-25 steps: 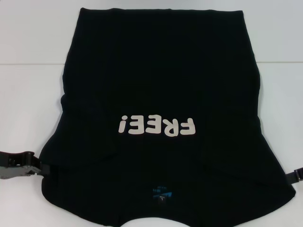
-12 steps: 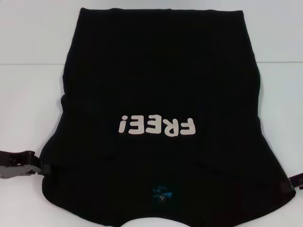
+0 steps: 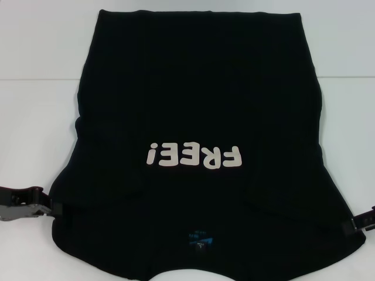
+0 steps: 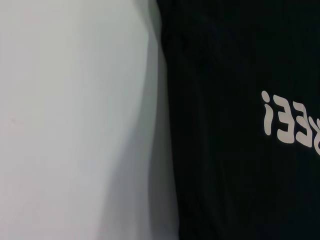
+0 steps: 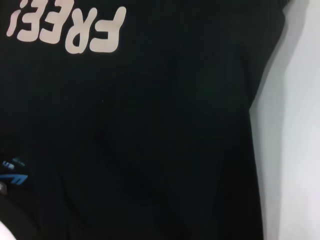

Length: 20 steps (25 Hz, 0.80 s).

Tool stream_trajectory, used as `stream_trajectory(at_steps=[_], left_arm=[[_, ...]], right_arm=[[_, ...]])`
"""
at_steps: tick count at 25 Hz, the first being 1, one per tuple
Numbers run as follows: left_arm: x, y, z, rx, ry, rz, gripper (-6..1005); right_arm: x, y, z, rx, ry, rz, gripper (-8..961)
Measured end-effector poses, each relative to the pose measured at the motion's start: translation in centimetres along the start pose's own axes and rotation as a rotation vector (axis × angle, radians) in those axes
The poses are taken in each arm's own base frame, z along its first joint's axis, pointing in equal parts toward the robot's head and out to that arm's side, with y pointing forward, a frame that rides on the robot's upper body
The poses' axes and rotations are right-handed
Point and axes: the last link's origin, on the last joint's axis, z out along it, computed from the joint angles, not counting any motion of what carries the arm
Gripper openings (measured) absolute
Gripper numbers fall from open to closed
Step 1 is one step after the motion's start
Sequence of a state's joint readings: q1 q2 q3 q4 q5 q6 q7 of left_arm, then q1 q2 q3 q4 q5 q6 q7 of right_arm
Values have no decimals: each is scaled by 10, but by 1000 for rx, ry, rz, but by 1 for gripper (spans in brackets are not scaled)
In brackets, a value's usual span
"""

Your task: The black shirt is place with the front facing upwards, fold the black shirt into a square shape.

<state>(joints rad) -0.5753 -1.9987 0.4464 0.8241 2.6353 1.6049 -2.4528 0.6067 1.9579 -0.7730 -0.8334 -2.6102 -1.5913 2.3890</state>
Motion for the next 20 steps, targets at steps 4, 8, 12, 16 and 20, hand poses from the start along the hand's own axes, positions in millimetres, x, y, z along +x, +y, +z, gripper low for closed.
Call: stream_trajectory(at_steps=[4,8,12,16,20], left_arm=[[0,0,0,1,1,0,12],[1,1,-1,0,1,1,13],[1,1,-1,1,1,1,14],[2,1,-1,0,1,3,15],[2,1,-1,0,1,4,16]], right_arm=[[-2,2,3,0,-4,-4,708],[-3,7,9,-4,11,-18,706],[-4,9,14,0,18,-31,703],[-7,13,17,-8,23,-42,700],[-9,21,22,-34,35,-60,698]])
